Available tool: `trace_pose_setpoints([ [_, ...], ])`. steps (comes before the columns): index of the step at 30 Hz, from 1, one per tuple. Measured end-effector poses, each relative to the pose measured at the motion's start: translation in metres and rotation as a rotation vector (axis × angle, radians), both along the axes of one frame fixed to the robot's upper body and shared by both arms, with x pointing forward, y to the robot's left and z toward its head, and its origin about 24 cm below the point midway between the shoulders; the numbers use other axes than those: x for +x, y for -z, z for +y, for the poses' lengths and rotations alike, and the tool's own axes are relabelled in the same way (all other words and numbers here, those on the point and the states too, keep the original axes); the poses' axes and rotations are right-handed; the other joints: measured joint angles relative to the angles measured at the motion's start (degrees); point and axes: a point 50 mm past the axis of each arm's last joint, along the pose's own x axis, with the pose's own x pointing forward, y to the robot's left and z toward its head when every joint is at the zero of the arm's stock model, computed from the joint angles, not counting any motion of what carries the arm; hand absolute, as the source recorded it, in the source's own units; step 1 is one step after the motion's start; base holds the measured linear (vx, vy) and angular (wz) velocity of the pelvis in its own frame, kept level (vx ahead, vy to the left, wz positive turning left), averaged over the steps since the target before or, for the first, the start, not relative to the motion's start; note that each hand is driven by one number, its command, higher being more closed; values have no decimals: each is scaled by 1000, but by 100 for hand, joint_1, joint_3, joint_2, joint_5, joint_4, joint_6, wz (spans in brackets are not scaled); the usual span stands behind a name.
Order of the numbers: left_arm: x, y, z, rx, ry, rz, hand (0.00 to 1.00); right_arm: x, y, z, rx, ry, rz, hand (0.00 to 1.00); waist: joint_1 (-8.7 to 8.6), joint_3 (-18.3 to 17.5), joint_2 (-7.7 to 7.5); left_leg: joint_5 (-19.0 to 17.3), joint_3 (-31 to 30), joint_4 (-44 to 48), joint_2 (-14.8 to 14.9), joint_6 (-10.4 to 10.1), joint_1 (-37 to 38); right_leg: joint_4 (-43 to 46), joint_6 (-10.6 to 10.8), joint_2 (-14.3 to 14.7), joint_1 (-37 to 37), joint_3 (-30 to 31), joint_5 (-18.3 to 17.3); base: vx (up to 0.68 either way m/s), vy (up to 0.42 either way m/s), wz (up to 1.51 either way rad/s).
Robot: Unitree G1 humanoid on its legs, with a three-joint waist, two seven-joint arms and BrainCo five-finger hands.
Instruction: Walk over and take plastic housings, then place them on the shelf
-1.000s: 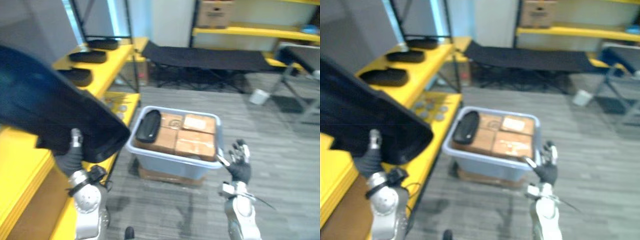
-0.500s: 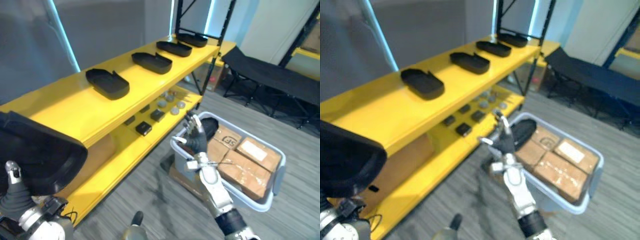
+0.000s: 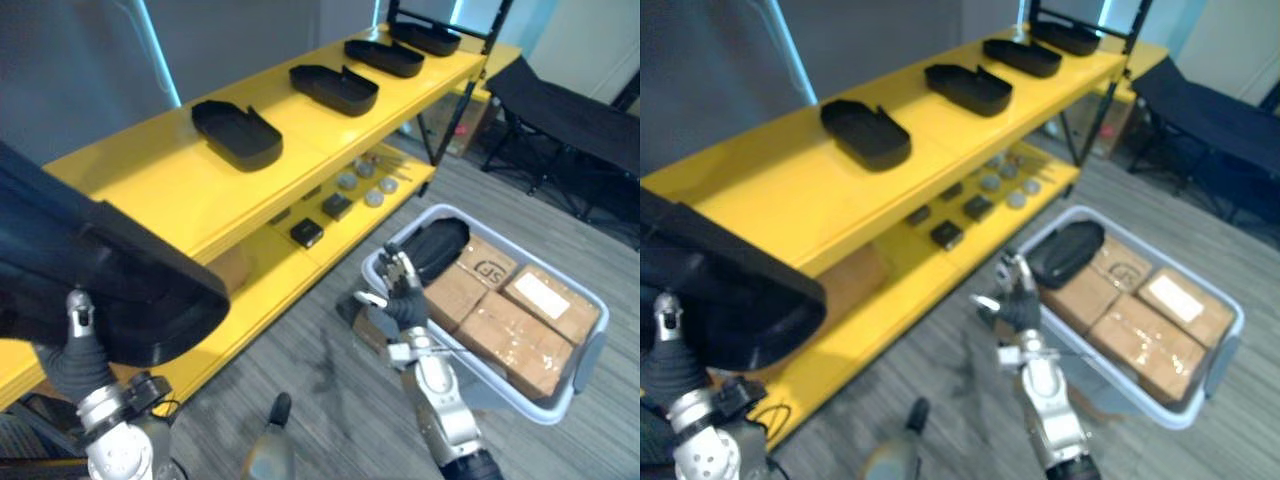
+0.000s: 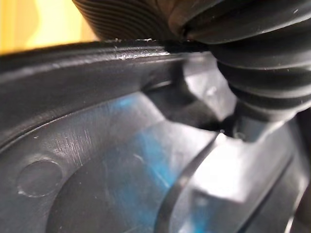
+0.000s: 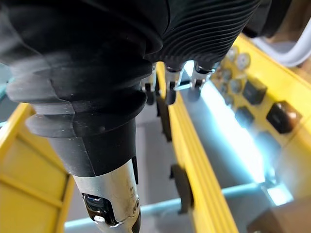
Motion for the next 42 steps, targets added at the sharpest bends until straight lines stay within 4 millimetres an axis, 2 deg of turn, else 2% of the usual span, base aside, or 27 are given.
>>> trace_pose_setpoints([
  [2,4,-1,-2,3,22,-5,100,1,-4,-1,-7,-16,-34,0,3,46,34,79,-8,2,51,-21,-100,-101,110,70,-50,10,-42,-52,-52,-3],
  [7,2,14,-2,-38,0,62,100,-1,-3,2,-33,-65,-43,0,-2,224,295,131,-59,3,268,-17,-74,-147,171,295,-14,10,-98,-95,-35,0],
  [11,-1,23,-3,-53,4,106,100,-7,3,2,-32,-82,-22,0,1,239,292,115,199,4,256,20,-52,-112,206,234,99,-141,-154,-51,3,20],
  [14,-1,24,-2,-49,2,110,100,-7,0,7,-19,-90,-51,0,47,317,153,22,416,258,74,113,-111,-147,246,41,214,-167,-191,29,56,12],
  [15,-2,23,0,-41,-1,109,100,-7,-2,8,-9,-86,-61,0,49,296,87,-109,417,417,-65,119,-183,-159,172,-50,239,-157,-237,98,111,15],
  [17,-1,20,4,-19,-9,97,100,-6,-5,7,9,-66,-88,0,60,276,-53,-376,540,766,-286,255,-313,-172,-157,-272,271,-129,-324,116,127,7],
  [18,-2,17,4,-5,-17,88,100,-6,-5,4,13,-45,-91,0,72,310,-108,-689,729,1149,-403,350,-313,-12,-537,-394,384,-113,-238,116,96,3],
  [20,0,14,4,27,-23,80,100,-6,-4,-4,-1,-9,-87,0,-2,229,26,-984,699,1412,-408,415,-262,1223,-1058,-626,-111,265,225,144,188,3],
  [21,1,7,5,66,-29,60,100,-6,-6,-7,1,8,-110,0,-16,177,54,-1080,712,1374,-377,485,-150,1996,-1162,-740,-563,599,809,205,271,-3],
  [22,1,1,6,95,-34,41,100,-5,-8,-10,3,17,-126,0,-81,178,52,-1128,680,1283,-365,553,-22,2472,-1105,-780,-808,841,1144,200,202,4],
  [23,3,-4,7,109,-39,23,100,-5,-10,-10,14,24,-139,0,-160,182,57,-1165,589,1211,-332,605,67,2840,-819,-721,-1049,1021,813,240,110,14],
  [24,6,-8,8,116,-47,8,100,-3,-12,-8,18,9,-153,0,-227,178,42,-1199,530,1098,-272,669,262,2972,-679,-526,-1288,1127,240,189,42,13],
  [25,7,-9,8,112,-53,0,100,-3,-14,-7,14,0,-160,0,-261,186,54,-1203,509,1064,-238,704,358,2869,-670,-394,-1326,1110,56,256,55,19],
  [26,12,-11,8,100,-59,-18,100,-2,-17,-8,8,-15,-183,0,-320,189,88,-1272,390,1033,-201,714,475,2425,-694,-94,-1383,1125,-182,200,53,37],
  [27,17,-13,8,91,-56,-31,100,-2,-21,-10,3,-26,-207,0,-374,198,107,-1311,247,1024,-182,699,527,1954,-735,145,-1433,1204,-221,247,4,76],
  [28,26,-15,8,79,-56,-45,100,2,-30,-10,7,-60,-254,0,-453,201,134,-1356,-3,1022,-173,659,505,1275,-710,496,-1646,1643,-198,134,-34,72],
  [29,28,-15,8,75,-55,-43,100,2,-32,-10,10,-66,-263,0,-464,203,143,-1359,-59,1018,-173,654,499,1143,-663,550,-1672,1749,-168,157,-86,96],
  [30,35,-12,7,58,-51,-24,100,2,-39,-10,24,-94,-303,0,-479,205,178,-1385,-282,1017,-178,613,493,645,-504,748,-1739,2146,-46,133,-127,99],
  [31,36,-7,7,49,-53,3,100,2,-48,-7,40,-132,-345,0,-462,192,168,-1444,-500,1024,-208,523,509,283,-369,847,-1740,2419,63,172,-179,111],
  [32,35,-5,8,45,-58,15,100,1,-53,-4,48,-155,-369,0,-453,180,148,-1472,-631,1027,-238,481,509,179,-386,859,-1725,2491,138,268,-334,118],
  [33,32,0,10,37,-77,39,100,0,-64,5,59,-213,-417,0,-439,115,41,-1532,-890,1019,-355,384,519,32,-402,826,-1638,2486,202,288,-403,125],
  [34,27,8,11,12,-98,76,100,2,-71,16,54,-286,-444,0,-419,47,29,-1609,-1071,1025,-363,265,525,20,-345,817,-1514,2300,627,297,-415,126],
  [35,24,15,9,-12,-102,104,100,4,-73,21,49,-317,-445,0,-391,-13,150,-1637,-1088,1031,-261,221,525,3,-385,880,-1443,2099,590,252,-310,111],
  [37,14,33,1,-89,-97,178,100,7,-77,28,-9,-402,-448,0,-190,-217,502,-1573,-884,1020,96,46,446,-243,-492,1103,-1089,1512,596,271,-242,106],
  [39,13,38,-4,-115,-87,194,100,12,-78,26,-27,-398,-442,0,-136,-278,598,-1491,-480,1009,150,-18,402,-327,-494,1174,-888,1101,594,189,-166,126],
  [40,13,38,-6,-114,-66,196,100,16,-80,23,-31,-378,-438,0,-131,-303,630,-1326,-19,892,221,41,440,-355,-499,1199,-677,763,590,171,-146,133],
  [42,14,38,-8,-109,-44,191,100,19,-84,19,-27,-345,-450,0,-112,-310,628,-1189,326,758,219,136,517,-393,-500,1212,-463,494,590,159,-97,108],
])
